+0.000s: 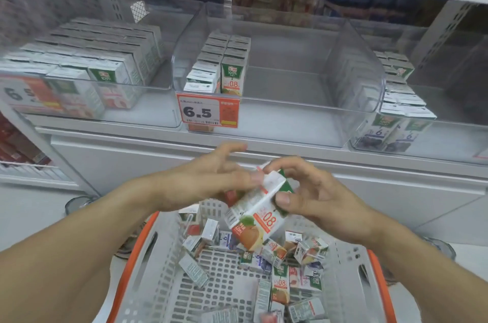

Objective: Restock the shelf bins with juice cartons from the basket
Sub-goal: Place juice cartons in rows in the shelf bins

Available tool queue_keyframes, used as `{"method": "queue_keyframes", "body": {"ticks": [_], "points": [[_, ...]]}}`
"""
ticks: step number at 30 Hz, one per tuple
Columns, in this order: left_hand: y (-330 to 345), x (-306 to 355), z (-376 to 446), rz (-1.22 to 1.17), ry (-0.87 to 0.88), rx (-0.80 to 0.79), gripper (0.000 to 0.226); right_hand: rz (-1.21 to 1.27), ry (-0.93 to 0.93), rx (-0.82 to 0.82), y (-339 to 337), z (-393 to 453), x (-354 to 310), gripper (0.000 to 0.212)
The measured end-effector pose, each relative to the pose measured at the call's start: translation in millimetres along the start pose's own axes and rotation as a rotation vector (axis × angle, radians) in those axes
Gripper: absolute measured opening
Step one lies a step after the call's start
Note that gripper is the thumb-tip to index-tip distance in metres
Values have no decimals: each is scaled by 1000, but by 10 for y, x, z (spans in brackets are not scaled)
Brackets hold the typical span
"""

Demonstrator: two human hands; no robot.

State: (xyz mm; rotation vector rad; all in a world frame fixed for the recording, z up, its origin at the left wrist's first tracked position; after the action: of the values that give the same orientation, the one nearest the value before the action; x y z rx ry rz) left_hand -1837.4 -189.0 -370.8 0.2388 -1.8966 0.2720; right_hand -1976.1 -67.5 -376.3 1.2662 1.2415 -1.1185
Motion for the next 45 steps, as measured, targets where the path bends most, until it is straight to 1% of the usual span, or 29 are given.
{"method": "queue_keyframes", "body": {"ticks": [1, 2, 4, 5, 6, 7, 8, 10, 12, 14, 16, 18, 20, 22, 24, 25, 27, 30, 31, 36, 41, 42, 43, 45], "points": [[-131, 108, -22, -19, 78, 111, 97, -11, -53, 53, -36, -7, -143, 40], [-288, 210, -51, -13, 166, 260, 85, -43, -110, 116, -72, -9, -310, 39], [-628, 362, -171, 28, 362, 645, 46, -141, -224, 249, -109, 10, -695, 40], [-779, 407, -253, 79, 445, 836, 32, -209, -287, 312, -117, 50, -891, 40], [-878, 447, -322, 171, 504, 980, 28, -297, -349, 368, -122, 119, -1071, 40], [-933, 463, -347, 285, 535, 1065, 33, -407, -400, 422, -128, 214, -1226, 40], [-954, 464, -338, 391, 547, 1096, 44, -538, -432, 476, -151, 330, -1343, 39], [-955, 412, -239, 535, 528, 1062, 71, -859, -428, 537, -201, 602, -1487, 41], [-967, 347, -143, 626, 495, 1025, 93, -1195, -351, 494, -240, 907, -1522, 44], [-1015, 315, -96, 664, 473, 1037, 103, -1385, -211, 387, -251, 1202, -1472, 46], [-1057, 307, -80, 670, 481, 1054, 103, -1455, -75, 286, -231, 1441, -1362, 47], [-1074, 302, -76, 684, 497, 1056, 100, -1465, 12, 219, -209, 1635, -1228, 49], [-1081, 307, -75, 694, 531, 1050, 93, -1437, 58, 201, -197, 1756, -1121, 55], [-1092, 314, -90, 680, 569, 1054, 85, -1410, 61, 237, -213, 1834, -1065, 70], [-1105, 315, -104, 659, 573, 1063, 82, -1346, 54, 327, -251, 1891, -1053, 84], [-1108, 314, -102, 656, 573, 1067, 82, -1309, 65, 382, -275, 1903, -1058, 87], [-1108, 309, -82, 660, 571, 1071, 81, -1311, 126, 450, -323, 1907, -1054, 87], [-1111, 302, -65, 667, 563, 1078, 80, -1294, 208, 416, -340, 1903, -1021, 80], [-1110, 300, -60, 669, 558, 1082, 80, -1278, 210, 415, -348, 1904, -1011, 78], [-1093, 285, -46, 656, 557, 1092, 81, -1208, 154, 515, -397, 1928, -959, 77], [-1098, 268, -43, 664, 529, 1073, 82, -1123, 260, 462, -454, 1821, -1051, 77], [-1083, 285, -65, 664, 535, 1080, 79, -1102, 231, 504, -457, 1722, -1118, 71], [-1050, 322, -108, 667, 563, 1104, 73, -1076, 143, 579, -439, 1583, -1190, 57], [-947, 434, -235, 672, 703, 1175, 53, -1012, -149, 757, -304, 1164, -1310, 19]]}}
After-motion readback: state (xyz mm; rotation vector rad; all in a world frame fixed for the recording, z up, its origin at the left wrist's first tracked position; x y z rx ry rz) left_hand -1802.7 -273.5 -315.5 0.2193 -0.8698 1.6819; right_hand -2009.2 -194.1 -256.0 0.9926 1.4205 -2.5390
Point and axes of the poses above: each hand's wrist, its own z-axis towards the middle knuckle, its own y-axis out of the palm, x = y × z, the point moved 5 cm from there along z, towards the middle knuckle, and after that the axes turned 4 degrees about -z, right-handed, at the moved point
